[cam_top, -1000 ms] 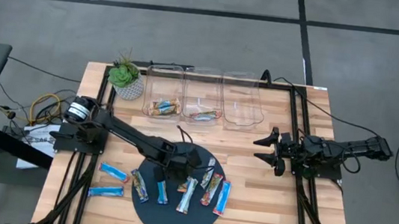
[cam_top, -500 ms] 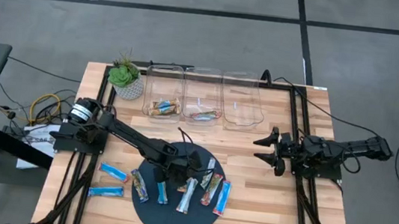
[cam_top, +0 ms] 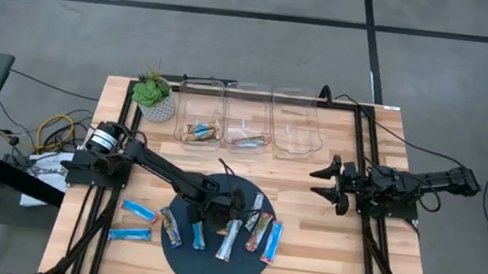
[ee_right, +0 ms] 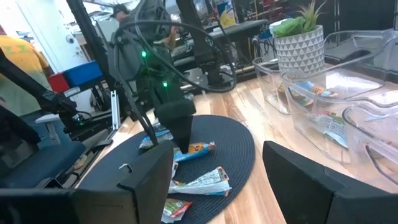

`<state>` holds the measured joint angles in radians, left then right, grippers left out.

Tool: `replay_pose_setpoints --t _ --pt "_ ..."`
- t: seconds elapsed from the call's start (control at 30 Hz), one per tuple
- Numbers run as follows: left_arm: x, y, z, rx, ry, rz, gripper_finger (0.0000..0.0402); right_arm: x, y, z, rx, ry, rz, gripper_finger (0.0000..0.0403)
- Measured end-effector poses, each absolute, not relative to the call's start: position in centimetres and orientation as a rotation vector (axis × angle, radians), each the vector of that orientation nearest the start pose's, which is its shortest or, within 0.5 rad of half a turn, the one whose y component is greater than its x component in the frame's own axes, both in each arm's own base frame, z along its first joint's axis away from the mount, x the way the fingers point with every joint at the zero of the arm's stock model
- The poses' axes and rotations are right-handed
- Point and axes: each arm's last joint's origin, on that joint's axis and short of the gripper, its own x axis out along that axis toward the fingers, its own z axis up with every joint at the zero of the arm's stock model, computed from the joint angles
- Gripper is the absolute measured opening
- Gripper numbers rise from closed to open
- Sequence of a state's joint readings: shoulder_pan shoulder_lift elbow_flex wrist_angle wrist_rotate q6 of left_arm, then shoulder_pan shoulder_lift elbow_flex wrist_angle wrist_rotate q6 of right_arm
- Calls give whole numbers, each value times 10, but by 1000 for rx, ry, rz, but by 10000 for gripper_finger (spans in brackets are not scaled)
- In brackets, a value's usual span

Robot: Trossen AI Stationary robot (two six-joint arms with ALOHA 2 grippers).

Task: Pick and place Granola Bars by type
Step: Put the orange bar into the left transparent bin

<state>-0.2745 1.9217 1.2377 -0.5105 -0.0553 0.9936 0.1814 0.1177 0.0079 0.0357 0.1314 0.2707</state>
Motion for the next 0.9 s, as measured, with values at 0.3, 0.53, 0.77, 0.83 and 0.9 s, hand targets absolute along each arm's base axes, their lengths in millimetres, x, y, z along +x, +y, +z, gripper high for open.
replay_pose_setpoints --t 0.3,0.53,0.77,0.83,0.9 --pt "361 -102 147 1016 995 -823 175 103 15 160 259 79 40 244" --pt "361 -102 146 1011 998 -822 100 103 15 160 259 79 40 244" --pt "361 -102 147 942 1022 -774 41 103 15 160 259 79 40 244" --pt "362 -102 147 925 1027 -753 30 103 15 160 259 79 41 244" --pt "362 -102 147 907 1029 -730 23 103 15 160 259 79 40 244"
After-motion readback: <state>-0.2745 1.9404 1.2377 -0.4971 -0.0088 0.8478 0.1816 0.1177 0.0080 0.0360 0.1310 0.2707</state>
